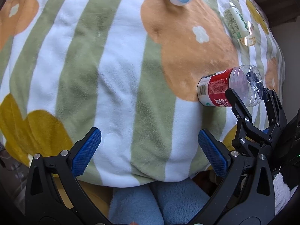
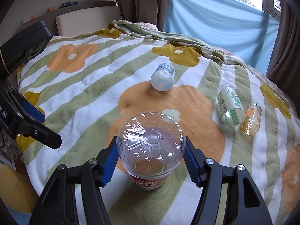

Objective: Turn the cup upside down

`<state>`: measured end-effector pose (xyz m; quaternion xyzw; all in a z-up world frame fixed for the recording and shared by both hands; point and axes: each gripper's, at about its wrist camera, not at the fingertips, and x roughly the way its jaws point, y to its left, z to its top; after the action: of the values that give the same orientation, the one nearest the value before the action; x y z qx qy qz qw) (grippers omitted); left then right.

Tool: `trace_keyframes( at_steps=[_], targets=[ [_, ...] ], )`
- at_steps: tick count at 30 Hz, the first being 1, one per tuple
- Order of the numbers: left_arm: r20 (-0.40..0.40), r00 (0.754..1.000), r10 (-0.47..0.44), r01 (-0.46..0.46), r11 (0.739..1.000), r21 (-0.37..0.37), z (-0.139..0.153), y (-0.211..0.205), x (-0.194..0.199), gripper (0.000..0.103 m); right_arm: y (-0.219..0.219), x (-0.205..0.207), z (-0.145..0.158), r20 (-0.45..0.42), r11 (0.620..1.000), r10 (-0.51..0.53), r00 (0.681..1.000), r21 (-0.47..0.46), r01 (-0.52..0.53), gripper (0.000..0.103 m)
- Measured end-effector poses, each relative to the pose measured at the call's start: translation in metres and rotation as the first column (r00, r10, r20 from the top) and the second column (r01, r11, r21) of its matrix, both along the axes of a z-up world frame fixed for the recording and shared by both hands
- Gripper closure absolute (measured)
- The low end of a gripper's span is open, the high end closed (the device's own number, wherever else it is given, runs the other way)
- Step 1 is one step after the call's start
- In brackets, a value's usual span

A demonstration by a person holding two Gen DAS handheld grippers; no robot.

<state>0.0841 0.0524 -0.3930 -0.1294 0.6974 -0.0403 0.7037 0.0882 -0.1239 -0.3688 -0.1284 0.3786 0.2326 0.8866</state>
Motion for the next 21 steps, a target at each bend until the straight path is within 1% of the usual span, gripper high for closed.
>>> trace_keyframes(
  at_steps=[1, 2, 3, 4, 6, 7, 10, 13, 17, 21],
  targets=[
    [0.000, 1.000, 0.000, 0.000, 1.000, -0.001, 0.000, 0.000, 0.000, 0.000, 0.000, 0.001, 0.000, -0.001, 1.000, 0.000, 1.000, 0.004, 0.000, 0.033],
    [0.000, 1.000, 0.000, 0.000, 1.000, 0.001, 0.000, 0.000, 0.000, 0.000, 0.000, 0.002, -0.001, -0.005, 1.000, -0.002, 1.000, 0.010, 0.002, 0.028],
    [0.000, 1.000, 0.001, -0.001, 1.000, 0.001, 0.000, 0.000, 0.000, 0.000, -0.001, 0.002, -0.002, -0.006, 1.000, -0.008, 1.000, 0.014, 0.008, 0.019],
    [0.000, 1.000, 0.001, -0.001, 1.000, 0.001, 0.000, 0.000, 0.000, 0.000, -0.002, 0.003, -0.002, -0.004, 1.000, -0.013, 1.000, 0.018, 0.013, 0.013],
    [0.001, 1.000, 0.002, -0.002, 1.000, 0.001, 0.000, 0.001, -0.001, 0.000, -0.002, 0.004, -0.004, -0.004, 1.000, -0.016, 1.000, 0.020, 0.016, 0.008],
    [0.001, 1.000, 0.003, -0.003, 1.000, 0.002, 0.000, 0.001, -0.001, 0.000, -0.002, 0.004, -0.006, -0.012, 1.000, -0.014, 1.000, 0.022, 0.015, 0.002],
    [0.002, 1.000, 0.001, -0.001, 1.000, 0.006, -0.001, 0.002, -0.003, 0.000, -0.002, 0.006, -0.011, -0.038, 1.000, -0.017, 0.999, 0.012, 0.018, 0.001],
    [0.006, 1.000, -0.007, 0.007, 1.000, 0.028, 0.001, 0.002, -0.007, 0.000, -0.003, 0.007, -0.011, -0.047, 1.000, -0.015, 0.999, 0.007, 0.016, 0.001],
    [0.017, 1.000, -0.006, 0.005, 0.999, 0.038, 0.010, 0.006, -0.010, 0.000, -0.004, 0.005, 0.001, -0.034, 1.000, -0.008, 0.999, -0.003, 0.008, 0.001],
    [0.044, 0.999, -0.015, 0.013, 0.999, 0.046, 0.029, 0.005, -0.010, 0.000, -0.005, 0.002, 0.018, -0.022, 1.000, 0.000, 1.000, -0.014, 0.000, 0.001]
  ],
)
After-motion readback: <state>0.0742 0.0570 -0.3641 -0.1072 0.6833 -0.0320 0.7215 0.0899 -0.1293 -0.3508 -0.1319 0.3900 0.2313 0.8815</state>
